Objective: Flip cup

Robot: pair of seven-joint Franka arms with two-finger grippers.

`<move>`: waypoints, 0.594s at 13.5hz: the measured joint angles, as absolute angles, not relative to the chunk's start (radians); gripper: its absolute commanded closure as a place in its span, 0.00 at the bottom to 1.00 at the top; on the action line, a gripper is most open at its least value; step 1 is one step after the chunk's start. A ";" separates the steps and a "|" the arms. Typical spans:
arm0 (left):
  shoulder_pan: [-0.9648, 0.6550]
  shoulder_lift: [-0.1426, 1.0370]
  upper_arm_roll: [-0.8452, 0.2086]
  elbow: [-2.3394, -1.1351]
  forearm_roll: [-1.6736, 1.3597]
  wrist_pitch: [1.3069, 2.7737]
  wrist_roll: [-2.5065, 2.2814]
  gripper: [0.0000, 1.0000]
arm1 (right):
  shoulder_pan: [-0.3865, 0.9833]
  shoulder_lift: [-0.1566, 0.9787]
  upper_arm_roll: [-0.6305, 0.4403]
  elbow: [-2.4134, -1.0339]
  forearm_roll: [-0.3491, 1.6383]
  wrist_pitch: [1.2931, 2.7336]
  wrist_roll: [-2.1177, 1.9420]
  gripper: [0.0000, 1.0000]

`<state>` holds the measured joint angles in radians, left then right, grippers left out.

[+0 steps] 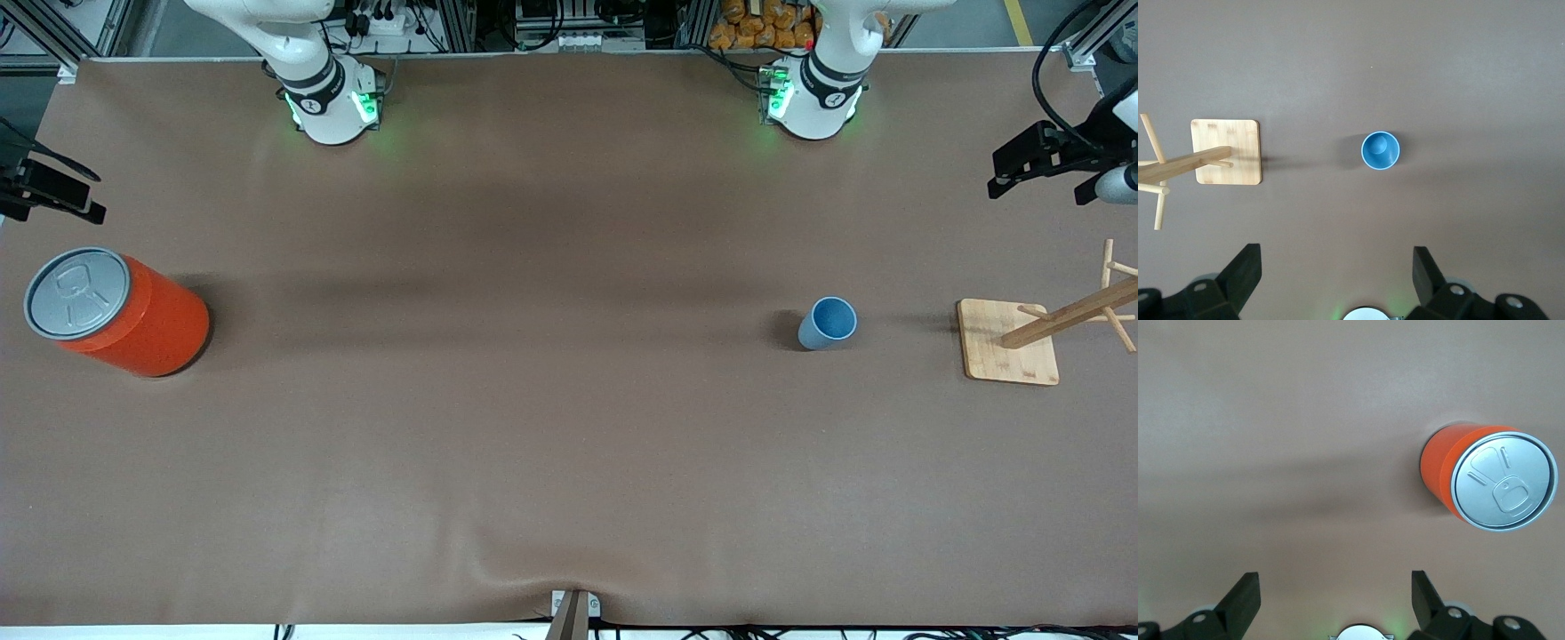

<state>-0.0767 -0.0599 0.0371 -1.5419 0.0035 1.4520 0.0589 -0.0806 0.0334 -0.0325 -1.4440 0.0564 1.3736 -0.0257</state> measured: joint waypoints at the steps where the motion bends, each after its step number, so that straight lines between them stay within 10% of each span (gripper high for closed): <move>1: -0.077 -0.060 0.037 -1.541 0.003 1.452 0.059 0.00 | -0.081 0.033 -0.033 -1.444 0.056 1.374 -0.026 0.00; 8: -0.078 -0.060 0.064 -1.541 0.003 1.452 0.059 0.00 | -0.081 0.033 -0.033 -1.444 0.056 1.374 -0.026 0.00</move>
<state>-0.0782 -0.0602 0.0642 -1.5406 0.0034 1.4524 0.0586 -0.0807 0.0334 -0.0325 -1.4440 0.0564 1.3736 -0.0257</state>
